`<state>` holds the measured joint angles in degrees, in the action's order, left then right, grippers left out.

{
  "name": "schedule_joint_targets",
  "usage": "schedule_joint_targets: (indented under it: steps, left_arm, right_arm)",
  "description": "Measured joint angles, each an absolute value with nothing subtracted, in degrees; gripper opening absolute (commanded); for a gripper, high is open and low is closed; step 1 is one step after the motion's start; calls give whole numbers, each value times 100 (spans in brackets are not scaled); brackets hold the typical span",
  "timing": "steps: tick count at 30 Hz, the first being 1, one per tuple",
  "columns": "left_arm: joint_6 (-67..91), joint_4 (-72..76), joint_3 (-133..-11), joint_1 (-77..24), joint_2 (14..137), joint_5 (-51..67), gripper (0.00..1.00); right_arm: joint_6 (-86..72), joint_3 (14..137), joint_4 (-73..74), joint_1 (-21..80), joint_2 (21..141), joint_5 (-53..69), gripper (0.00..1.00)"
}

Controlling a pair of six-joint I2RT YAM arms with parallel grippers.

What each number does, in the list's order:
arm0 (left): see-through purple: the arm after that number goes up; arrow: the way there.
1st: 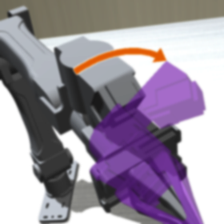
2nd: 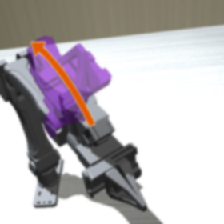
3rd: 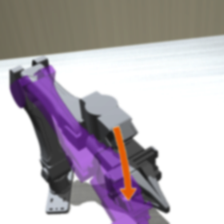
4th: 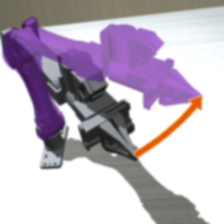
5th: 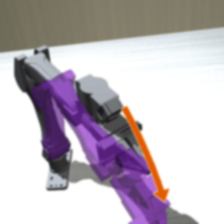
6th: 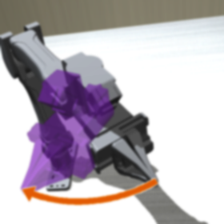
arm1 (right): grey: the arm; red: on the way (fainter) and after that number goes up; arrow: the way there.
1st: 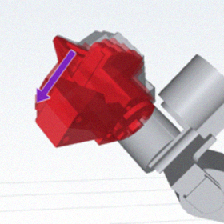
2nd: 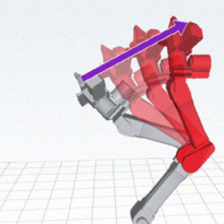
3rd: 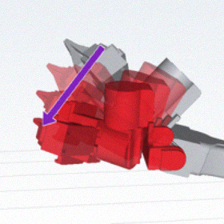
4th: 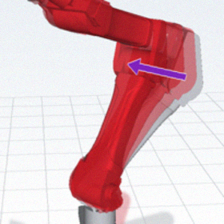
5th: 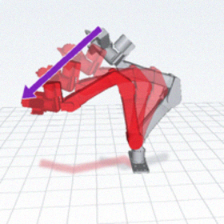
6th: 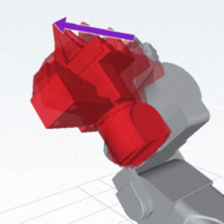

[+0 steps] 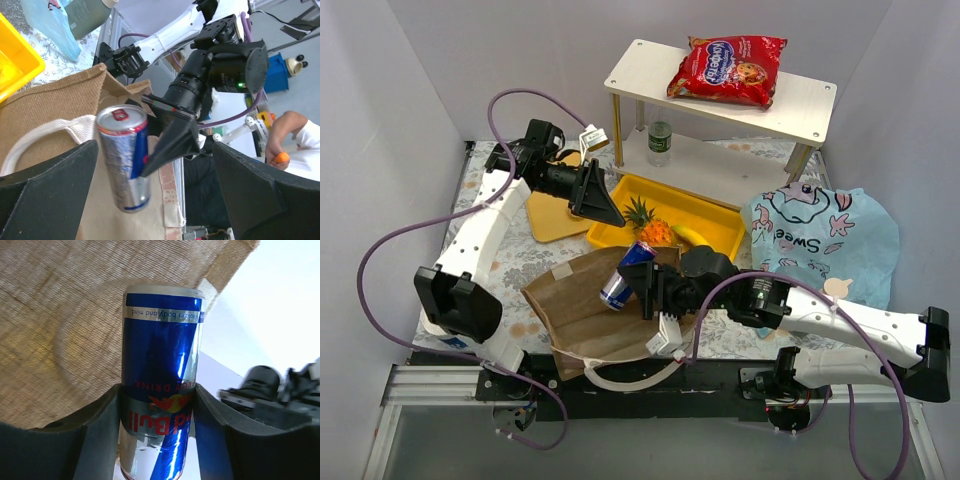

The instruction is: Untie the knot of the grocery bags and take out the mixed food

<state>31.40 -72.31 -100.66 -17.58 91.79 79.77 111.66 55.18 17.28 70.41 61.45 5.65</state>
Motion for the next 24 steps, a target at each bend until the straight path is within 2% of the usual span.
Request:
schedule_joint_targets:
  steps: [10, 18, 22, 24]
  left_arm:
    - [2196, -7616, -10180, -1813, 9581, 8147, 98]
    - [1863, -7671, -10097, -2383, 9579, 7922, 97]
    - [1765, -7695, -9898, -2432, 9581, 7832, 90]
    - [1730, -7703, -9883, -2432, 9583, 7802, 81]
  right_arm:
    - [11297, 5690, 1605, 7041, 6250, 681, 1]
    - [11308, 5972, 1566, 6949, 6604, 838, 1]
    - [11321, 6104, 1492, 6834, 6683, 976, 1]
    - [11325, 6123, 1461, 6785, 6687, 1013, 1]
